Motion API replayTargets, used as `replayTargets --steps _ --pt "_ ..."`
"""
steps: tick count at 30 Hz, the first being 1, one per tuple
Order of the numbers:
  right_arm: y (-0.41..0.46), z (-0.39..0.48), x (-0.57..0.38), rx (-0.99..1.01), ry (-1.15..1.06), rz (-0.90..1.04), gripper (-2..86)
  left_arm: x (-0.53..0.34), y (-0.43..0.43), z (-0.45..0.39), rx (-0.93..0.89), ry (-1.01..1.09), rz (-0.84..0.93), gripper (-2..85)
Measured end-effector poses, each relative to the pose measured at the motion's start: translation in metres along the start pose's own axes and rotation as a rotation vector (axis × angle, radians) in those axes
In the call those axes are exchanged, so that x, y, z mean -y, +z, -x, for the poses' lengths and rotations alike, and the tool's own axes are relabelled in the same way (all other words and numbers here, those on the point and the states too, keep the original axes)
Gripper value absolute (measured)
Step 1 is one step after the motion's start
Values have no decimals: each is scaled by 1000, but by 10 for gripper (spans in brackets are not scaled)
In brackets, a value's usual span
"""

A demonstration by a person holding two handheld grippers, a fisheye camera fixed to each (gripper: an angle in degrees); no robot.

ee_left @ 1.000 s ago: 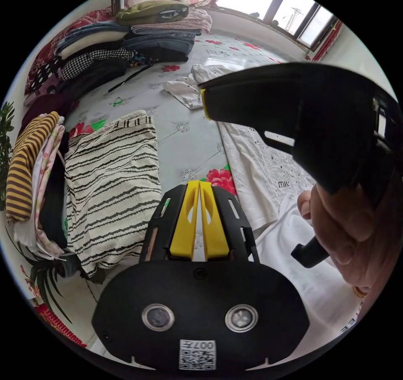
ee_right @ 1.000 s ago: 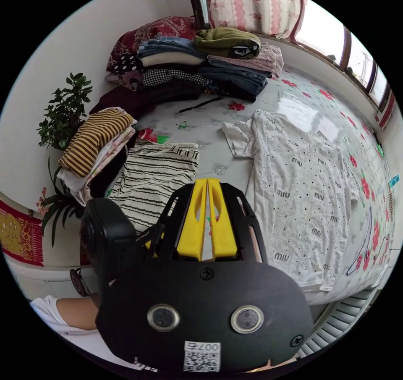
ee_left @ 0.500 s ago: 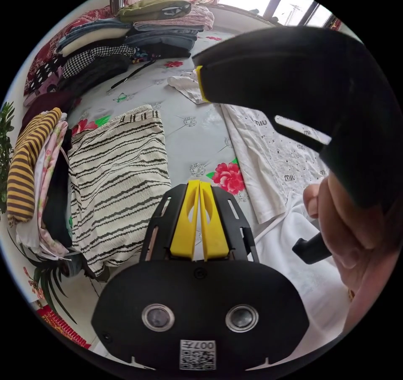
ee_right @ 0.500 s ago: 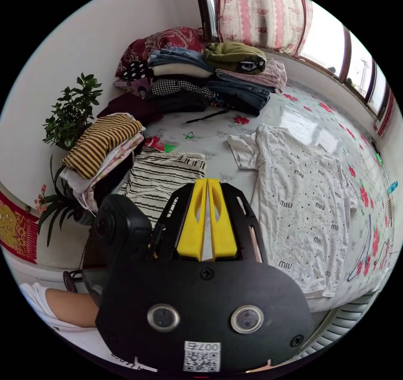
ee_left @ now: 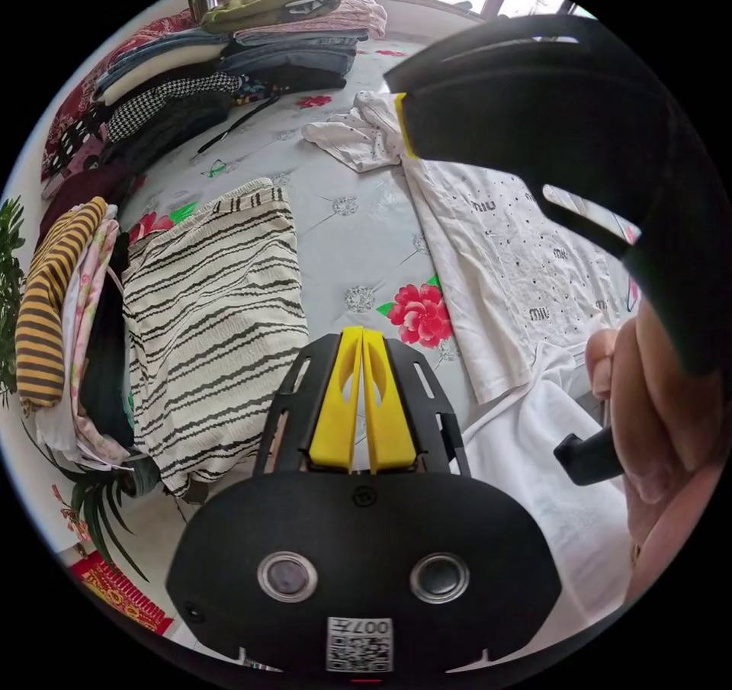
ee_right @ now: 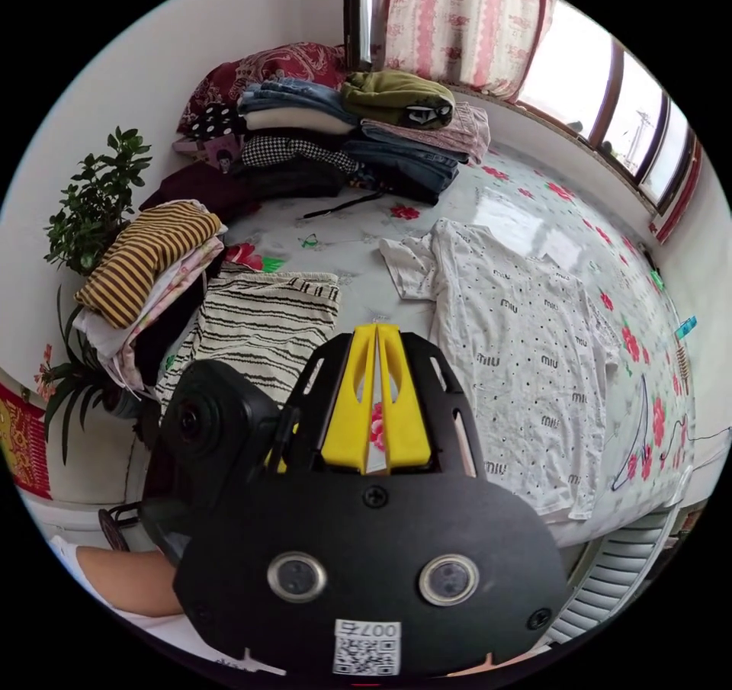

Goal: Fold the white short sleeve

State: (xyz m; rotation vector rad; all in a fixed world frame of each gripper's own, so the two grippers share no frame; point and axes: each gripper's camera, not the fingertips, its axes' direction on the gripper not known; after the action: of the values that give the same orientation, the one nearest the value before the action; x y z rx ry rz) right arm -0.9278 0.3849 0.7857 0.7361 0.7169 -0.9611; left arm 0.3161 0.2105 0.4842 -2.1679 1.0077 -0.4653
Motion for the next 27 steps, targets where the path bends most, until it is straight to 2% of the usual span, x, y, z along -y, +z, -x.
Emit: replayTargets --steps 1,3,16,27 --pt "0 0 0 2 -3 1 -2 1 2 1 -69 -11 3 -10" --pt "4 1 2 28 3 32 -2 2 -3 1 -89 -12 -27 -10" --pt "-12 4 0 112 -3 17 -2 9 1 -4 -89 -3 -19 -10" --pt "-28 20 -1 -18 39 -21 -2 20 15 -16 -65 10 13 -9"
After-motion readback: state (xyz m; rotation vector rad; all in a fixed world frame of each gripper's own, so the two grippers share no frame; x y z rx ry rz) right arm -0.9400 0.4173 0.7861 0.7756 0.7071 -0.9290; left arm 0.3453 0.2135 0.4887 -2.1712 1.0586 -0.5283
